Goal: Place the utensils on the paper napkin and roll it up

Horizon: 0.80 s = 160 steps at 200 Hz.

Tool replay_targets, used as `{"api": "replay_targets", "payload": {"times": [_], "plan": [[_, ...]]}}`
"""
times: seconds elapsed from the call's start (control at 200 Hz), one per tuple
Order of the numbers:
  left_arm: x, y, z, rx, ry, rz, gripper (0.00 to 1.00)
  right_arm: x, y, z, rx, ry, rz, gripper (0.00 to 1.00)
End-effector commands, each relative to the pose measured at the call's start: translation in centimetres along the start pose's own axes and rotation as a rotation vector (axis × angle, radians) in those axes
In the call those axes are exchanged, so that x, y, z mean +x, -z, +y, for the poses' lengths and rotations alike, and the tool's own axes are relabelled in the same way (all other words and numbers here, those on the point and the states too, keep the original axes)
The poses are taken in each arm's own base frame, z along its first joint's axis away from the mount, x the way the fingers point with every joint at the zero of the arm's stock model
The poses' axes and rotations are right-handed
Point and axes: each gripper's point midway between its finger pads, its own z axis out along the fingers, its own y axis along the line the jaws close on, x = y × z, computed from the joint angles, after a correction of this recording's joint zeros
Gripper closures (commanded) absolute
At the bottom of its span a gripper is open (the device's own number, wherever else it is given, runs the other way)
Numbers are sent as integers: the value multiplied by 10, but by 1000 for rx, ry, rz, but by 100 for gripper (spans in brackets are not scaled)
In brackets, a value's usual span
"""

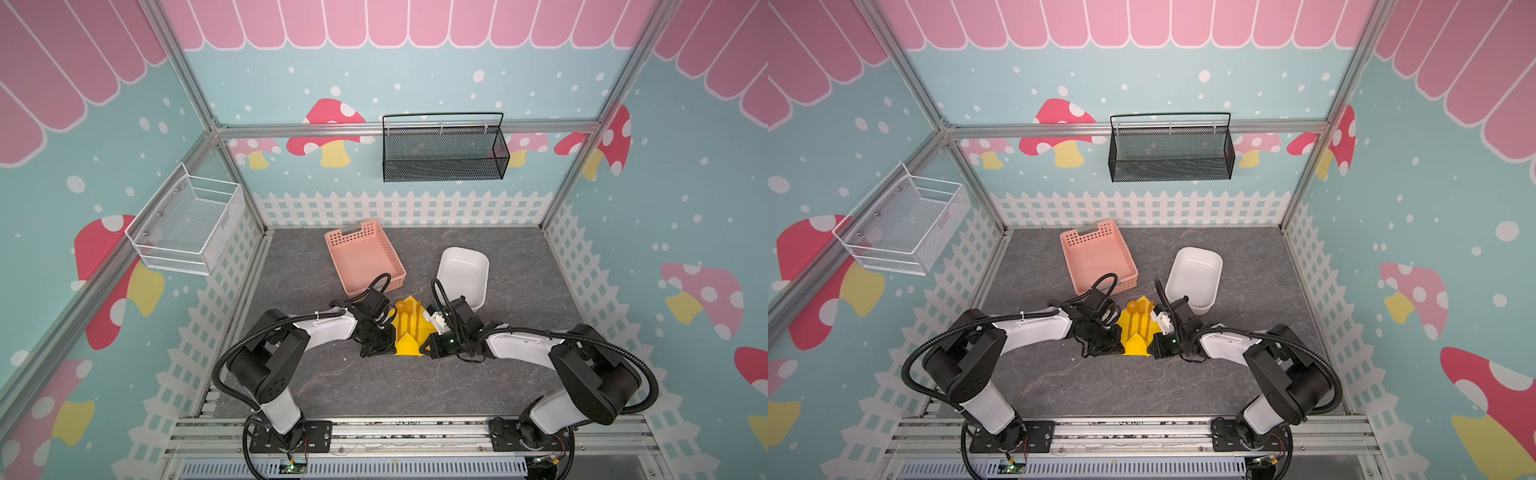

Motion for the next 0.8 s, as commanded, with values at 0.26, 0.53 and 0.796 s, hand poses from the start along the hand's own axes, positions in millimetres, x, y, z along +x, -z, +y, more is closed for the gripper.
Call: {"api": "replay_targets", "payload": {"times": [0.26,0.53,0.796], "plan": [[4,-6,16,-67,12,14,98,19,5,-50,266,-62,51,94],[5,-6,16,-64,15,18,98,-7,22,-26,232,-7,-12,92],[5,-6,16,-65,17,18,98,-17,15,22,-31,29,-20,93]]}}
